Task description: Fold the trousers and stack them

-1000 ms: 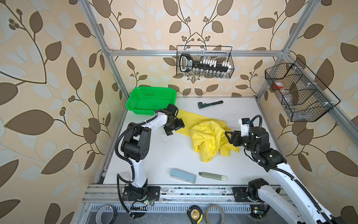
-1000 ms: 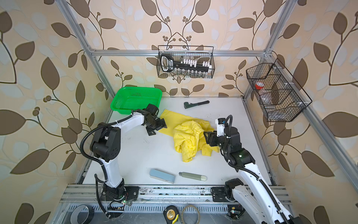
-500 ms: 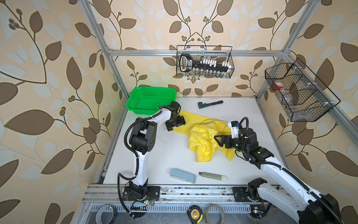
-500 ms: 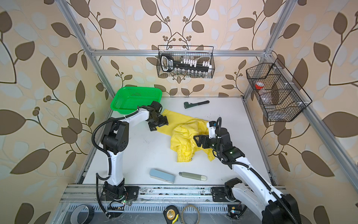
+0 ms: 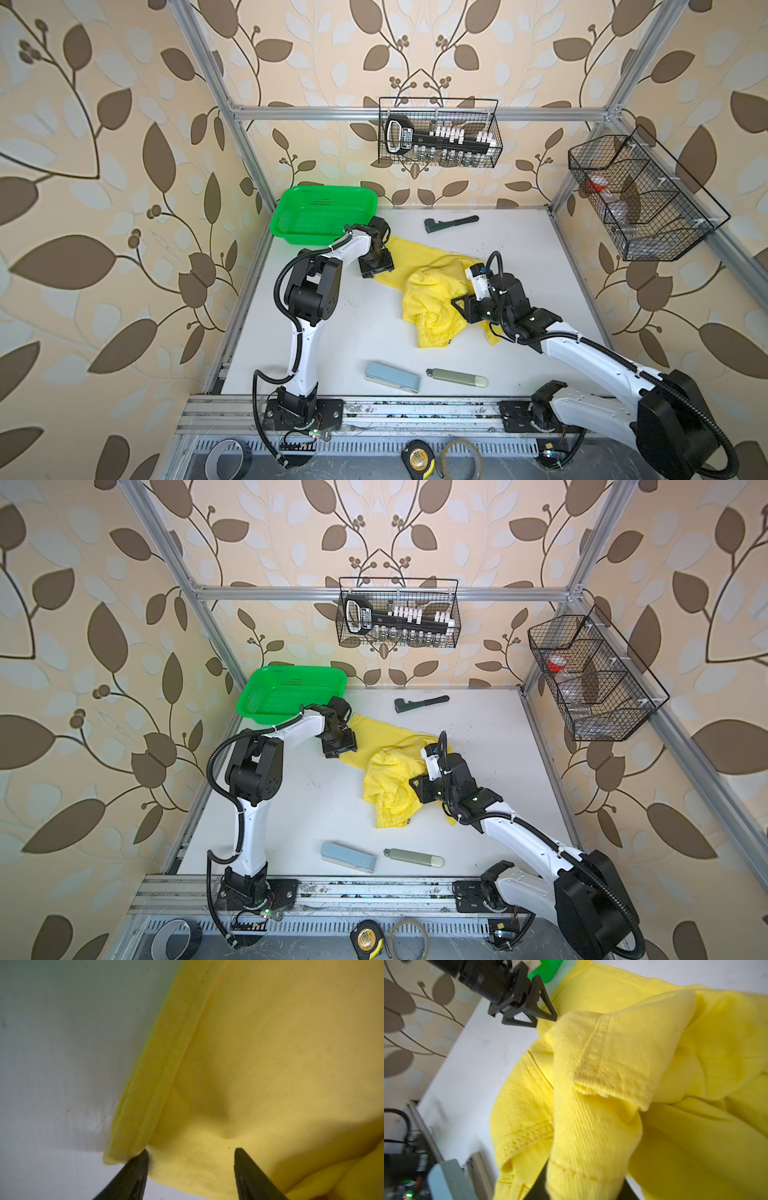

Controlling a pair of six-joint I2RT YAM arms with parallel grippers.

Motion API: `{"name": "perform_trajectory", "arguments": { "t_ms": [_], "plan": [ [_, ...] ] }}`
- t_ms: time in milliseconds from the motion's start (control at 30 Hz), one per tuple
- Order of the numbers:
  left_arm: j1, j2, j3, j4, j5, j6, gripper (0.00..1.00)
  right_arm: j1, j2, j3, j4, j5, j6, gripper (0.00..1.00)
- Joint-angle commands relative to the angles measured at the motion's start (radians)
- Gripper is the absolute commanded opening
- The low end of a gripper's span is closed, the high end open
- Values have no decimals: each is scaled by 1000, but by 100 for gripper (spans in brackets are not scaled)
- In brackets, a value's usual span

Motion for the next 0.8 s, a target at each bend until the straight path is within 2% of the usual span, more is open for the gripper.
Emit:
{"name": "perform_trajectory", "arguments": {
  "t_ms": [0,33,133,233,267,367,500,633,767],
  "plan": [
    [-8,53,10,-31,-2,15,53,-15,-43,63,-63,64,-56,8],
    [-9,58,11,-32,2,20,44,-26,-56,75,-80,69,-69,3],
    [-8,63,9,-37,2,28,21,-64,-90,120,-139,80,-112,2],
    [-9,50,18,-53,5,39,3,-118,-121,183,-212,82,-176,2],
    [-7,37,18,-59,3,38,0,-132,-126,201,-234,88,-196,2],
    [-2,-44,5,-87,-30,37,0,-183,-142,286,-314,146,-281,2],
    [24,-235,-71,-129,-156,25,0,-245,-132,423,-391,286,-419,1],
    [112,-428,-175,-182,-249,19,0,-302,-95,535,-399,402,-516,0],
    [228,-595,-245,-236,-356,41,0,-348,-48,631,-386,453,-599,0]
  ]
}}
